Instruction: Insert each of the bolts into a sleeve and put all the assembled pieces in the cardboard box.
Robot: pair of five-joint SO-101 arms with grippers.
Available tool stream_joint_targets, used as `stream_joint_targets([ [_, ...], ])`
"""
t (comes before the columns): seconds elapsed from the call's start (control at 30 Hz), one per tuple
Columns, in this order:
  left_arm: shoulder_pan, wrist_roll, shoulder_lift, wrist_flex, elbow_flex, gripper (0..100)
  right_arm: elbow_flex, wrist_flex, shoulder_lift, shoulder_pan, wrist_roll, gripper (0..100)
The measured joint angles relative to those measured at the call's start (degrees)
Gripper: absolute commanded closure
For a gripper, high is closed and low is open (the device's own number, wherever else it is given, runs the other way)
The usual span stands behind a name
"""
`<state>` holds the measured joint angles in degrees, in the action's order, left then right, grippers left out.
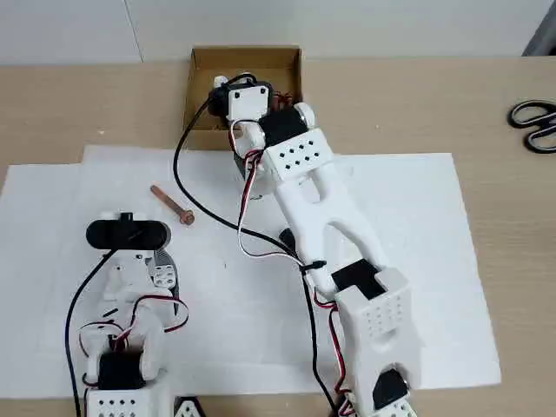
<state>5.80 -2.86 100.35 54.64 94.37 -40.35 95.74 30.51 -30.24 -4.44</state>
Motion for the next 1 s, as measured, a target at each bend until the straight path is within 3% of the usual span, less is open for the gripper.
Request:
stream_joint_targets([
  [0.27, 0.0, 0.0, 0.0, 0.0, 0.0, 99, 9.6, 0.0, -0.5, 0.0, 8.6, 76.1],
  [1.0, 0.0, 0.0, 0.0, 0.0, 0.0, 99, 25.3, -3.7, -7.6, -2.6, 11.5, 78.9],
])
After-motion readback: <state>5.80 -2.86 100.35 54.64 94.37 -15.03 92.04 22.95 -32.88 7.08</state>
